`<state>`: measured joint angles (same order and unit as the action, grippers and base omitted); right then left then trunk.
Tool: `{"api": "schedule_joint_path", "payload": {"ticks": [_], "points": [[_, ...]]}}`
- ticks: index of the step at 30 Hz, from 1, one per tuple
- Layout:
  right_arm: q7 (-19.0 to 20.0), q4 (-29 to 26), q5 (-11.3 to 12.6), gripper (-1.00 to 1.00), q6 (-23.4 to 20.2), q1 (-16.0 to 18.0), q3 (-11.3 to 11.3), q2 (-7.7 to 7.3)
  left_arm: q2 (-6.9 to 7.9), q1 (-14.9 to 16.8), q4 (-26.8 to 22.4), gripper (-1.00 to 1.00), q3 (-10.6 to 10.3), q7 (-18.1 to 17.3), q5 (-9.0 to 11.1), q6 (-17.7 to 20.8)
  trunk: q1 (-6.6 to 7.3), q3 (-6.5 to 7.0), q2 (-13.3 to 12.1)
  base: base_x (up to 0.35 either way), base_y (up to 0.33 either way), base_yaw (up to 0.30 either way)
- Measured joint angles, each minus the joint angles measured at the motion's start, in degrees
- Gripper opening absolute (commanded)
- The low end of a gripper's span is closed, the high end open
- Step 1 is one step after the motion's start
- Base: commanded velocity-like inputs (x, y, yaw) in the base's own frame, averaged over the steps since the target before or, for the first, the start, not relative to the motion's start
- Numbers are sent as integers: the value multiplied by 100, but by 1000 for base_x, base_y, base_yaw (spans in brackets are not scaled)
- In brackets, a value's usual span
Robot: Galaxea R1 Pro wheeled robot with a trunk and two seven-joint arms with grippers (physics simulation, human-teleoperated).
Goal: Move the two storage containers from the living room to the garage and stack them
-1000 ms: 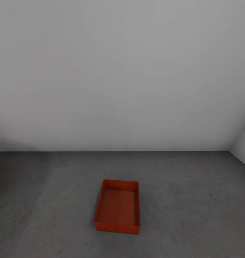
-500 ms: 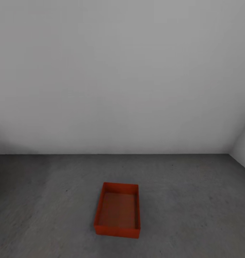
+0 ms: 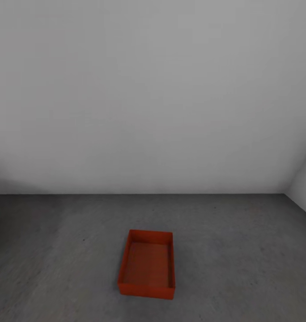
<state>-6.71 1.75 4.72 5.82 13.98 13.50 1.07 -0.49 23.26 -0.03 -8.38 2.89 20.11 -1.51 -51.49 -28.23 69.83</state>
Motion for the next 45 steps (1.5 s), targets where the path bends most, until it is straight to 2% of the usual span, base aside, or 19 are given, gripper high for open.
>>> {"api": "schedule_joint_path", "payload": {"ticks": [20, 26, 30, 36, 45], "points": [[7, 0, -19, 100, -17, -2, 1, 13, 33, -44, 11, 100, 0, 61, 0, 60, 440, 359, -803, 0, 0, 0], [3, 0, -19, 100, -17, -3, 1, 13, 28, -158, 11, 100, -1, 33, -10, 75, 440, 360, -804, 0, 0, 0], [2, 0, -19, 100, -19, -1, 1, 10, 25, -483, 12, 100, 0, 18, -14, 42, 440, 359, -804, 0, 0, 0], [5, 0, -19, 100, -4, -1, 1, -1, 20, -757, 12, 100, -1, 13, -17, 64, 440, 360, -804, 0, 0, 0], [7, 0, -19, 100, 39, -1, 1, -13, 129, -972, 11, 100, -1, 6, -16, 45, 440, 360, -804, 0, 0, 0]]}}
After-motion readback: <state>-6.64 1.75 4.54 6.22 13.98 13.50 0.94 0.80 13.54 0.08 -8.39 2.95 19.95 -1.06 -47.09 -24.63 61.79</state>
